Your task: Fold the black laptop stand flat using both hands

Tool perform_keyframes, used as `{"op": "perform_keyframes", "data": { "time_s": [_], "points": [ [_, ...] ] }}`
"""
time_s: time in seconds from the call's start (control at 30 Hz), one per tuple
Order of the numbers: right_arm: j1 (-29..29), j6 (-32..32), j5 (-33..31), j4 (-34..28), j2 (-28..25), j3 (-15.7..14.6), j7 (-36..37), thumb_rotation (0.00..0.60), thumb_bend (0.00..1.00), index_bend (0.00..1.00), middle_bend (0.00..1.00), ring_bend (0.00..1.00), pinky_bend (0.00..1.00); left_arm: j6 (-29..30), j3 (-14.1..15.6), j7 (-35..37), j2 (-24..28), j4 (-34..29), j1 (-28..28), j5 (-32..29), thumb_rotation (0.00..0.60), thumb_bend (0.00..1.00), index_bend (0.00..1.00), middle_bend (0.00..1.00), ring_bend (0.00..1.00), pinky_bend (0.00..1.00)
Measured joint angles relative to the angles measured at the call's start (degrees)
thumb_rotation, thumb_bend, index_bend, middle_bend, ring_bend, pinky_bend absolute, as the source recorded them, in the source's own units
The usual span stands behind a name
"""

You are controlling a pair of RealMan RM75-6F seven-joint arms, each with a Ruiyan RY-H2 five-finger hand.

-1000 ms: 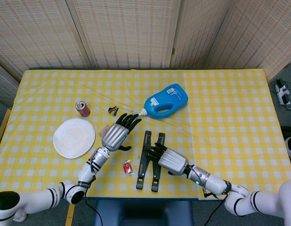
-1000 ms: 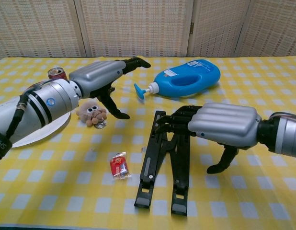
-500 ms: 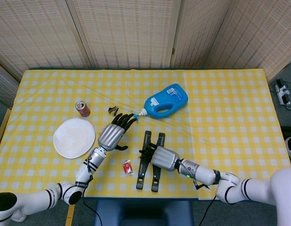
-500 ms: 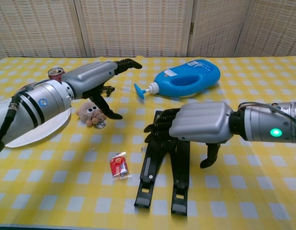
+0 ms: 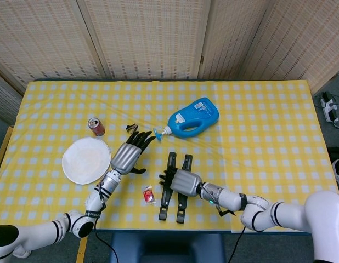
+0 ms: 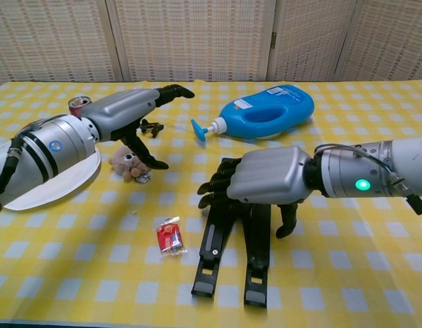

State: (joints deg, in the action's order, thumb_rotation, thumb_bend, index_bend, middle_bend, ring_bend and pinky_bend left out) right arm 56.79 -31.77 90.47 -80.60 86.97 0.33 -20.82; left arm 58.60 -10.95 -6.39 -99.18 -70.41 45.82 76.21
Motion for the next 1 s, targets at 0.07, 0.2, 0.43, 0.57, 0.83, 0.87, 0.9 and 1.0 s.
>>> {"op": "perform_keyframes", "data": {
  "time_s": [0.07,0.2,0.43,0.57,0.83,0.87,0.9,1.0],
  "points": [
    [0.42,0.59,-0.61,0.20,0.34,0.09,-0.87,0.600,0.20,0.00,0.09,0.06,0.02,0.17,0.07,0.27,0.01,0.11,-0.15,0.09,0.600,0.11,0.00,0.00,0.00,0.00],
    [0.75,0.31,-1.22,0.68,1.05,0.20,-1.83,0.600,0.22,0.08,0.17,0.10,0.03,0.35,0.23,0.71,0.07,0.32,-0.43,0.22,0.600,0.11,0.00,0.00,0.00,0.00],
    [0.69,-2.11,0.00,2.40,1.59,-0.45,0.06,0.600,0.25,0.27,0.31,0.17,0.06,0.62,0.32,1.45,-0.14,1.02,-0.65,0.54,0.600,0.11,0.00,0.00,0.00,0.00],
    [0.75,-3.35,0.99,3.29,1.82,-0.88,1.29,0.600,0.28,0.34,0.36,0.21,0.08,0.61,0.27,1.61,-0.30,1.31,-0.65,0.59,0.600,0.11,0.00,0.00,0.00,0.00],
    [0.47,-8.60,3.74,6.90,3.39,-1.20,6.54,0.600,0.33,0.53,0.47,0.29,0.13,0.61,0.12,1.72,-0.43,1.54,-0.65,0.59,0.600,0.11,0.00,0.00,0.00,0.00],
    [0.47,-8.94,3.93,7.39,3.64,-1.22,7.07,0.600,0.33,0.53,0.47,0.29,0.13,0.65,0.10,1.74,-0.42,1.51,-0.66,0.62,0.600,0.11,0.00,0.00,0.00,0.00],
    [0.46,-9.31,4.10,7.74,3.87,-1.22,7.50,0.600,0.33,0.53,0.47,0.29,0.13,0.67,0.10,1.74,-0.41,1.50,-0.67,0.65,0.600,0.11,0.00,0.00,0.00,0.00],
    [0.42,-10.13,4.37,8.78,4.53,-1.26,8.28,0.600,0.33,0.53,0.46,0.28,0.13,0.66,0.06,1.68,-0.32,1.44,-0.66,0.66,0.600,0.11,0.00,0.00,0.00,0.00]
  ]
}}
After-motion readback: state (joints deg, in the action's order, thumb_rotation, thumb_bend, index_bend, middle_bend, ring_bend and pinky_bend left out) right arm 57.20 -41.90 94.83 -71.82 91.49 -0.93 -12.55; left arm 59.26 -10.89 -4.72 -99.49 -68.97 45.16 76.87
